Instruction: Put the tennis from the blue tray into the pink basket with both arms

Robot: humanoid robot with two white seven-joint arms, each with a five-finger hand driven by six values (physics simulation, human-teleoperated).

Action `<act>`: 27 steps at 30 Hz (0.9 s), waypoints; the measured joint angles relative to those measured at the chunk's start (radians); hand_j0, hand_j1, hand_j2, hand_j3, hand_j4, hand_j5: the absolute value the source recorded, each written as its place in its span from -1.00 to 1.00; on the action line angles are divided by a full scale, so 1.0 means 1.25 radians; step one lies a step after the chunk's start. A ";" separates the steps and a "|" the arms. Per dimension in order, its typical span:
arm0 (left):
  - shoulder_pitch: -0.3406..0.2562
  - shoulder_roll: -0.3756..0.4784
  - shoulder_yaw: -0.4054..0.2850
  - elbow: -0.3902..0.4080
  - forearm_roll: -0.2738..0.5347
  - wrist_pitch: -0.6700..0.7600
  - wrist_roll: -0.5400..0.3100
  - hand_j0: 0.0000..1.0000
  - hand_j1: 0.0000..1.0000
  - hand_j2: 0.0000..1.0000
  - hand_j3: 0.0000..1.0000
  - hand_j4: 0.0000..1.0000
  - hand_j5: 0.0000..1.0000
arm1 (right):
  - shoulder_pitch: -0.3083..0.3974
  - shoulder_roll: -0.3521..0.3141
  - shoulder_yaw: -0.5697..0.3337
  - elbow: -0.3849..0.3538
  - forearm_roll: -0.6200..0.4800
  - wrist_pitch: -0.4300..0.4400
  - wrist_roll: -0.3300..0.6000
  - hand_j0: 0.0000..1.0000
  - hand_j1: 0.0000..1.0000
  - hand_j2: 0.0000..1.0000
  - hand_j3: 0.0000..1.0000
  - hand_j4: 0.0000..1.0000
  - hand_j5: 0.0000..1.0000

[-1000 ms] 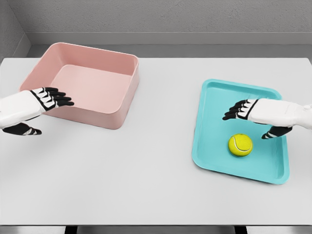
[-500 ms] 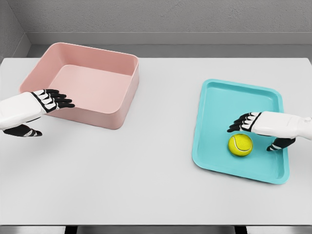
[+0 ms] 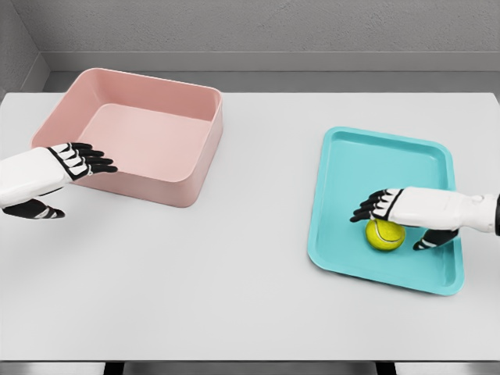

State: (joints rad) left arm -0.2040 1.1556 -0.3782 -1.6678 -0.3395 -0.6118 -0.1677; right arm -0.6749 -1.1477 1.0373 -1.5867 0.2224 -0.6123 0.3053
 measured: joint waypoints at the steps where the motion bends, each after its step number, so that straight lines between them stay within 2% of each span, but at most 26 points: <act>1: 0.000 0.001 0.000 0.000 0.000 0.000 0.000 1.00 1.00 1.00 1.00 1.00 1.00 | 0.000 0.002 0.001 0.000 0.000 0.000 0.000 1.00 1.00 1.00 1.00 1.00 1.00; 10: 0.000 0.002 0.001 -0.003 0.000 0.000 0.000 1.00 1.00 1.00 1.00 1.00 1.00 | 0.005 0.012 0.008 -0.014 0.011 0.000 0.001 0.95 0.95 0.95 0.95 0.95 0.95; 14: 0.000 0.002 0.002 -0.002 0.000 0.000 0.000 1.00 1.00 1.00 1.00 1.00 1.00 | 0.006 0.020 0.008 -0.010 0.025 0.000 0.001 0.82 0.82 0.82 0.82 0.82 0.82; 22: 0.000 0.002 0.003 -0.002 0.000 0.000 0.000 1.00 1.00 1.00 1.00 1.00 1.00 | 0.006 0.030 0.007 0.021 0.032 0.000 0.001 0.81 0.81 0.81 0.81 0.81 0.81; 27: 0.000 0.002 0.004 -0.002 0.000 0.000 0.000 1.00 1.00 1.00 1.00 1.00 1.00 | 0.005 0.035 0.007 0.027 0.041 0.000 0.001 0.59 0.59 0.59 0.59 0.59 0.59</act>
State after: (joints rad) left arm -0.2040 1.1583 -0.3733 -1.6704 -0.3393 -0.6118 -0.1677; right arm -0.6688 -1.1035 1.0455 -1.5536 0.2739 -0.6123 0.3071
